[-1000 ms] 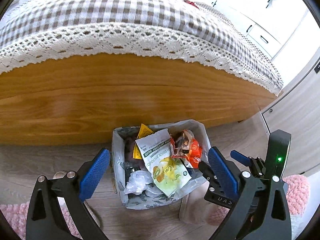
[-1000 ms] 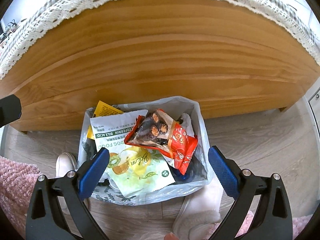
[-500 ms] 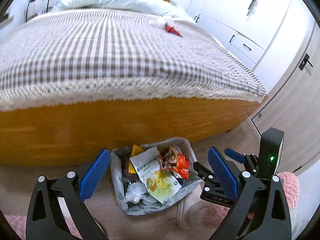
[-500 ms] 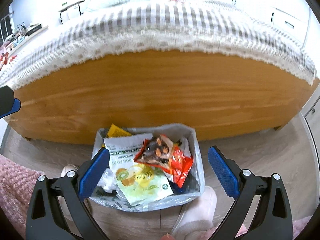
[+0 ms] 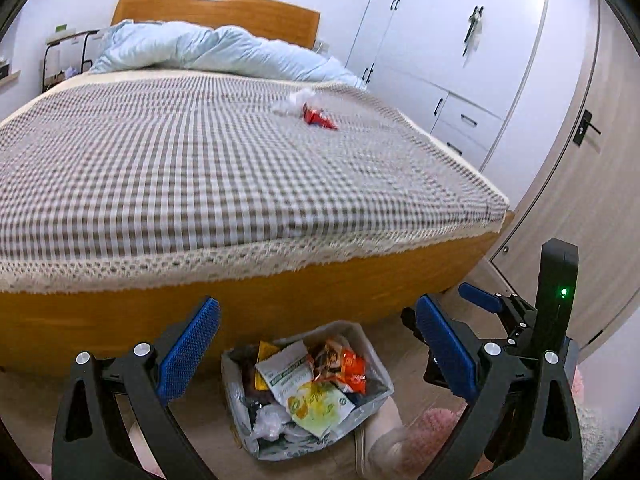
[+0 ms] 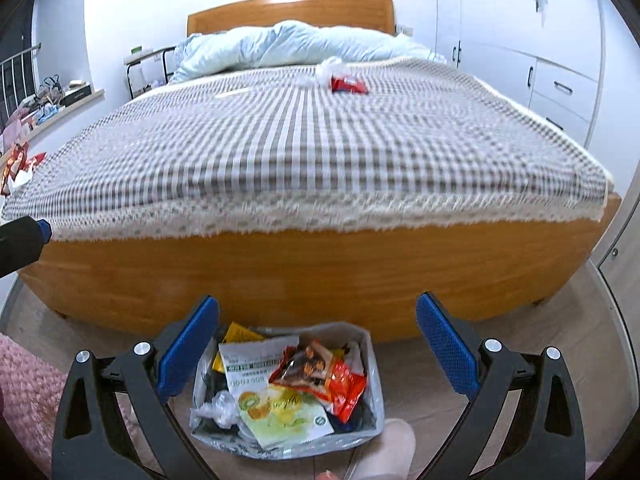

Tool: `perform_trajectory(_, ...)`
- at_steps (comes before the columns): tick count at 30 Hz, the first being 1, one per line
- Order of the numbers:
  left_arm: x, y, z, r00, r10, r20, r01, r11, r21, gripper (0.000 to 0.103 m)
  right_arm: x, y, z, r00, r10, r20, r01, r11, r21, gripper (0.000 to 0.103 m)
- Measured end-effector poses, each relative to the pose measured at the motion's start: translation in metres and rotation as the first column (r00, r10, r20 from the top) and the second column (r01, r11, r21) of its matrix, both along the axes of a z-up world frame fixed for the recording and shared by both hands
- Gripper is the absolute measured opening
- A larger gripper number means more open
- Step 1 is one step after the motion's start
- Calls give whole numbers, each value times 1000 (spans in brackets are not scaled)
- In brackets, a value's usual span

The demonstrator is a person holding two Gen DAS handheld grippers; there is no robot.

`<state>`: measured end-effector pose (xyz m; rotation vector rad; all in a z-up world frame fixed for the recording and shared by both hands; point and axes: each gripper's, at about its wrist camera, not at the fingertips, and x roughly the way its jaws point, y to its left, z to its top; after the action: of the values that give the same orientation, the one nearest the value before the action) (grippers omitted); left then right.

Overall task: Collect trash
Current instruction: 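Raise both open tools from the bin toward the bed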

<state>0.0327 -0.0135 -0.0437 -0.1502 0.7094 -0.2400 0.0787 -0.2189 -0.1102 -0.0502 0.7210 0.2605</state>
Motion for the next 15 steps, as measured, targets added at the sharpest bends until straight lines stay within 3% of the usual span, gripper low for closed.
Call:
perform_trajectory(6,4,-2,18,998,12,65,-15,999,47,95,6,-3,17,999,2,52,-2,1000,3,95)
perform_trajectory(15,16,6,40,991,26,134,-32,998,46,95,22,-8,43,992,-16,128,15,1000,10,95)
